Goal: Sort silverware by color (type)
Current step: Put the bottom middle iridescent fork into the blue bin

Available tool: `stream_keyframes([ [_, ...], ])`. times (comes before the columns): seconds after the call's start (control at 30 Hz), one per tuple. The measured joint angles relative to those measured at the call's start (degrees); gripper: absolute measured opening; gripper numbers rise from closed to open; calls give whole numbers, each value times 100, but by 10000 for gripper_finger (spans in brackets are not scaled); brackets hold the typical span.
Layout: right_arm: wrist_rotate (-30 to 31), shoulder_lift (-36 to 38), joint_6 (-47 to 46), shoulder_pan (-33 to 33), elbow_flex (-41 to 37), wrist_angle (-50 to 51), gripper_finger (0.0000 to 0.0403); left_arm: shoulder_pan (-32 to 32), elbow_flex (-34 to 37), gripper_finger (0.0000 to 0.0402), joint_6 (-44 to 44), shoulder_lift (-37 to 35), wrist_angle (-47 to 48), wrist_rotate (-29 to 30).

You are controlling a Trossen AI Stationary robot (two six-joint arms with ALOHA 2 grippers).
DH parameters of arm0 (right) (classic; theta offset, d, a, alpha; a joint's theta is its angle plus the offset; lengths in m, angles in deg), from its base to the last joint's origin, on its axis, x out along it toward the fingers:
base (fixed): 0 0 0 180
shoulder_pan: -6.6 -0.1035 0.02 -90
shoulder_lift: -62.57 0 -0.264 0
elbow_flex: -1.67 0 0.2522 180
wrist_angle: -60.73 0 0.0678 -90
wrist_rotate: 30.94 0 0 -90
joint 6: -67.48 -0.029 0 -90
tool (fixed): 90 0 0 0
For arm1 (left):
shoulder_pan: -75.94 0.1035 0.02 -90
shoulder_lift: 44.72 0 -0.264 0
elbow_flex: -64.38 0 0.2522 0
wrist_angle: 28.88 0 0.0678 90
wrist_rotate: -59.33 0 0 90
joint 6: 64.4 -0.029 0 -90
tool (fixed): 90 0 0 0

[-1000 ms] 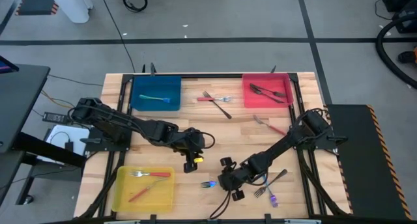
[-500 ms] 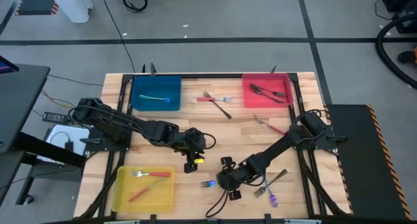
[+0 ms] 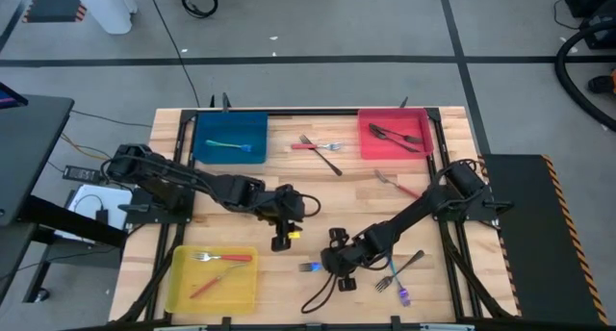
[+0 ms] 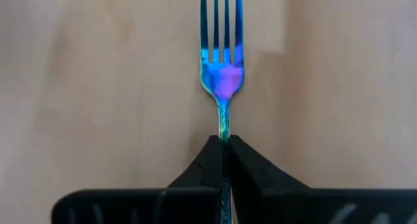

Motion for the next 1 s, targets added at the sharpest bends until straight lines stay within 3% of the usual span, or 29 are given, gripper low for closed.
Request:
stream_keyframes([
  [0.6,2022,2161,19,302,14,2382,14,977,0,110,-1079,2,394,0],
  [0.77,2932,2899,28,320,14,2966,14,1345,0,110,-1528,2,21,0],
  [1.0,4544,3730,480,454,23,3005,15,1898,0,110,-1659,2,-1324,0],
])
